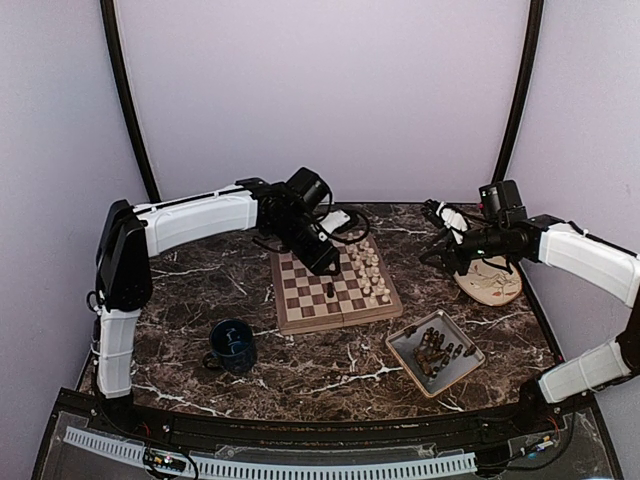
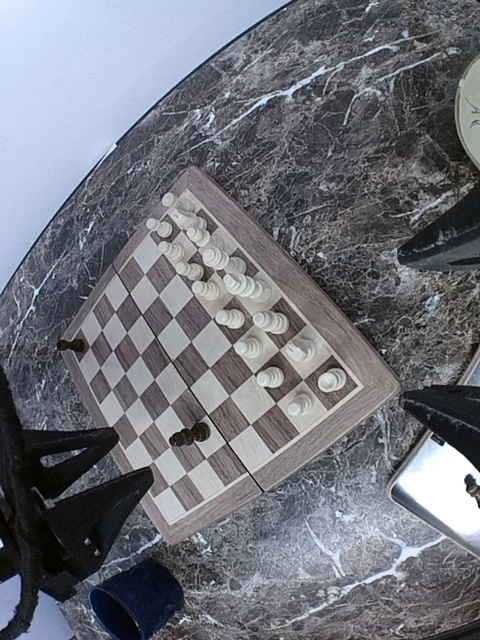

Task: Set up the chess pieces on the board
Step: Pick up the bishop from the chessboard.

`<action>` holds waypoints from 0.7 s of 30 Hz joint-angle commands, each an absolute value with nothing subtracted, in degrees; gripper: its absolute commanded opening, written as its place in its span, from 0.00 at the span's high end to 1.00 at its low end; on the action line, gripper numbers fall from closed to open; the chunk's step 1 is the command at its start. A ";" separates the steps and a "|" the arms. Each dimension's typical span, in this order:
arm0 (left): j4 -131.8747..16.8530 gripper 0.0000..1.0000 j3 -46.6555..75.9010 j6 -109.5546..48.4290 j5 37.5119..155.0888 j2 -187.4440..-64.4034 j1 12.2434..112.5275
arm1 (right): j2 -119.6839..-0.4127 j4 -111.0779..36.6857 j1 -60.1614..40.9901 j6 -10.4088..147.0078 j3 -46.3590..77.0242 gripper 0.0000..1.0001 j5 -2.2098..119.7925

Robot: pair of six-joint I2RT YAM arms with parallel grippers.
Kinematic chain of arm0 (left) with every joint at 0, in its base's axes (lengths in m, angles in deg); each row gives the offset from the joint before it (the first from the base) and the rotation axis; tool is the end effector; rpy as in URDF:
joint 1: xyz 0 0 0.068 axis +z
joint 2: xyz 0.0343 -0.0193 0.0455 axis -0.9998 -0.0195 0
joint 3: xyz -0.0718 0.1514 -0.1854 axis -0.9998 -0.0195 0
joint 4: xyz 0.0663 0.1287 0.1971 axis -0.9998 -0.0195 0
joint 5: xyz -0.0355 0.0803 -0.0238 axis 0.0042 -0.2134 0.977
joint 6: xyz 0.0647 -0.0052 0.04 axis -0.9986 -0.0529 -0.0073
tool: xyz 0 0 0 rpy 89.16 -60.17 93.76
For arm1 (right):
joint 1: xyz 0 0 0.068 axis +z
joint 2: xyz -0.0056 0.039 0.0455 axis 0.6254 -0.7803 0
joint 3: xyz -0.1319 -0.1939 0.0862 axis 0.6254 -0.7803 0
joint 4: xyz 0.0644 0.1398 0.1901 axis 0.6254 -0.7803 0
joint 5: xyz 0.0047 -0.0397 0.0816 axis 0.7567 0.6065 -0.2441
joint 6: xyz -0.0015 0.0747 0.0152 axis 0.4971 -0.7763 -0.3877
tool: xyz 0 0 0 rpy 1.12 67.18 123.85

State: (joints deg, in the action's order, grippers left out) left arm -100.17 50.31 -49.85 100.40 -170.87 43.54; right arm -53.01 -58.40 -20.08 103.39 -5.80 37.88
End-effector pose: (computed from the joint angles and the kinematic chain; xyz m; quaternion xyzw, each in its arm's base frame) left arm 0.3123 -0.3358 0.2207 0.4516 0.8285 -0.1982 0.2652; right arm 0.2612 0.1207 0.2387 -0.4447 0.7696 0.1904 0.4168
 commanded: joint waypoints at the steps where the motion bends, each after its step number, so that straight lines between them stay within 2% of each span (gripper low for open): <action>1: -104.68 0.56 55.15 -51.29 99.08 -174.39 43.12 | -53.24 -56.13 -20.36 104.77 -6.62 0.60 38.63; 12: -106.94 0.57 60.11 -52.05 96.62 -180.29 42.65 | -53.69 -56.81 -20.43 106.13 -6.47 0.60 39.73; 21: -109.36 0.65 60.43 -51.99 97.06 -181.23 42.57 | -54.87 -57.18 -20.42 106.64 -6.36 0.61 39.09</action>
State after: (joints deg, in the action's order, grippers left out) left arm -106.20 58.96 -51.46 97.01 -181.56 42.91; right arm -54.10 -58.25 -20.10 106.01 -6.17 39.43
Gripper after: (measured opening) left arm 0.365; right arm 0.396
